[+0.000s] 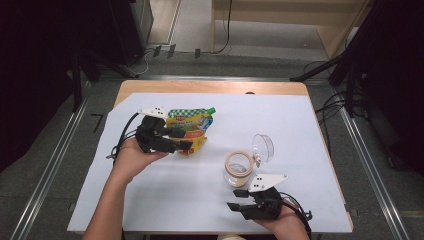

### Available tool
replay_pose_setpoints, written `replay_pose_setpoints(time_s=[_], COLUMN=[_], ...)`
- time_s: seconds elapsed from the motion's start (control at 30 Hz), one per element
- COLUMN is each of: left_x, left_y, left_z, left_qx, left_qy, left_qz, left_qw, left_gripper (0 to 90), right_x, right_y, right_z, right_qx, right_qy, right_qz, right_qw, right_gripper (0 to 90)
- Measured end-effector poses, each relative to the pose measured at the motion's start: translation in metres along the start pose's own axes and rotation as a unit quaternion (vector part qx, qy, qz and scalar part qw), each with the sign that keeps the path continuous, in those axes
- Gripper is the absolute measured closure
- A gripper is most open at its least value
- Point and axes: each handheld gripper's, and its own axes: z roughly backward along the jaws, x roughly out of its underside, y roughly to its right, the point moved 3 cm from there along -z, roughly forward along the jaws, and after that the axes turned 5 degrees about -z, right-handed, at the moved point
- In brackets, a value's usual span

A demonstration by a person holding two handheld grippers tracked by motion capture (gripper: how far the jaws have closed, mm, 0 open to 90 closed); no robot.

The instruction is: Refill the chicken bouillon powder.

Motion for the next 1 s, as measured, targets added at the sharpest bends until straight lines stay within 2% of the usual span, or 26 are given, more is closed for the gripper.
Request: replay_pose_setpoints(time_s=[0.1,0.27,0.53,0.63,0.77,1.0], left_x=[0.005,0.015,0.023,0.023,0.02,0.018], left_y=[-0.006,-0.019,-0.03,-0.031,-0.035,-0.039], left_z=[0.008,0.023,0.035,0.033,0.025,0.007], left_qx=[-0.003,0.002,-0.022,-0.033,-0.038,-0.037], left_qy=[-0.005,-0.005,-0.003,0.005,0.019,0.011], left_qz=[0.001,0.037,0.046,0.031,0.035,0.032], left_qw=[1.0,0.9993,0.9987,0.999,0.9985,0.9987], left_gripper=[41.9,43.5,43.7,43.3,46.0,49.0], right_x=[0.0,-0.001,-0.002,-0.002,-0.002,-0.003], right_y=[0.0,-0.002,-0.006,-0.005,-0.005,-0.006], right_z=[-0.001,-0.003,-0.009,-0.009,-0.011,-0.017], right_qx=[-0.001,0.001,-0.004,-0.004,-0.005,-0.008], right_qy=[-0.001,0.001,0.001,0.0,-0.005,-0.009], right_qz=[0.001,0.004,0.012,0.013,0.01,0.013], right_qw=[1.0,1.0,0.9999,0.9999,0.9999,0.9998], right_gripper=[53.9,52.8,52.9,52.9,52.6,52.5])
